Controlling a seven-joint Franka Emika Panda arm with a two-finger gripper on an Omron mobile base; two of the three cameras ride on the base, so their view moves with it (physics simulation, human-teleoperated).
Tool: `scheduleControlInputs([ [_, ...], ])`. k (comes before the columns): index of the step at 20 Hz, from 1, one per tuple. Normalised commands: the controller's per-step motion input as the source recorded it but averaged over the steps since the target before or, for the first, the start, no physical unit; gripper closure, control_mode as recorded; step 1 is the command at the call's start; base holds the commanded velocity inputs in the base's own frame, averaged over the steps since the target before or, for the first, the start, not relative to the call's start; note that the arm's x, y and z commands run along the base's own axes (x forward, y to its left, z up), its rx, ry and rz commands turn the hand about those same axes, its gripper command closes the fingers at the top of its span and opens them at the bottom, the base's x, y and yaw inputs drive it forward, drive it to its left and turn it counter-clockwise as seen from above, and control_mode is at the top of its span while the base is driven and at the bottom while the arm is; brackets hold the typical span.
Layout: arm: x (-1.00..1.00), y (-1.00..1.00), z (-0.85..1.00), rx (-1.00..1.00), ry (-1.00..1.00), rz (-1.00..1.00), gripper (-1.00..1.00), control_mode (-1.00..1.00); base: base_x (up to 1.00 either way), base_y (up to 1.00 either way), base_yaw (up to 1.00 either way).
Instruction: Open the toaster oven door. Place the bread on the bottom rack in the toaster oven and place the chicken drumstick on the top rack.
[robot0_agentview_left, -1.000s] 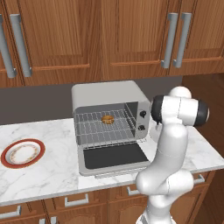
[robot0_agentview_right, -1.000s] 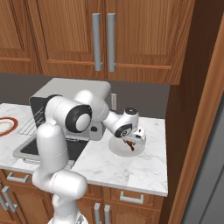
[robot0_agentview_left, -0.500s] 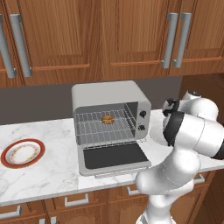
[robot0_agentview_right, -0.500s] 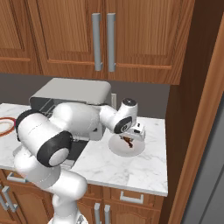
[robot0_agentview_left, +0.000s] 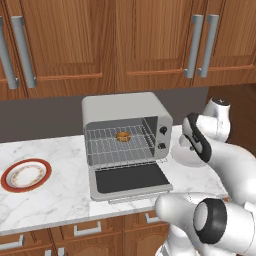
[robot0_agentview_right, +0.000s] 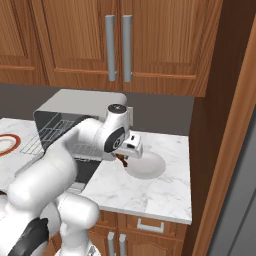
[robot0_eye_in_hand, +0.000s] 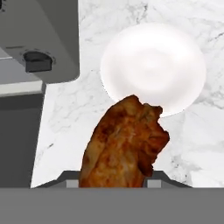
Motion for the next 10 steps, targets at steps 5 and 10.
scheduleControlInputs([
  [5, -0.04, 1.0, 0.49, 0.0, 0.0, 0.13, 1.0, -1.0, 0.0, 0.0, 0.0],
  [10, 0.33, 1.0, 0.3, 0.0, 0.0, 0.15, 1.0, -1.0, 0.0, 0.0, 0.0],
])
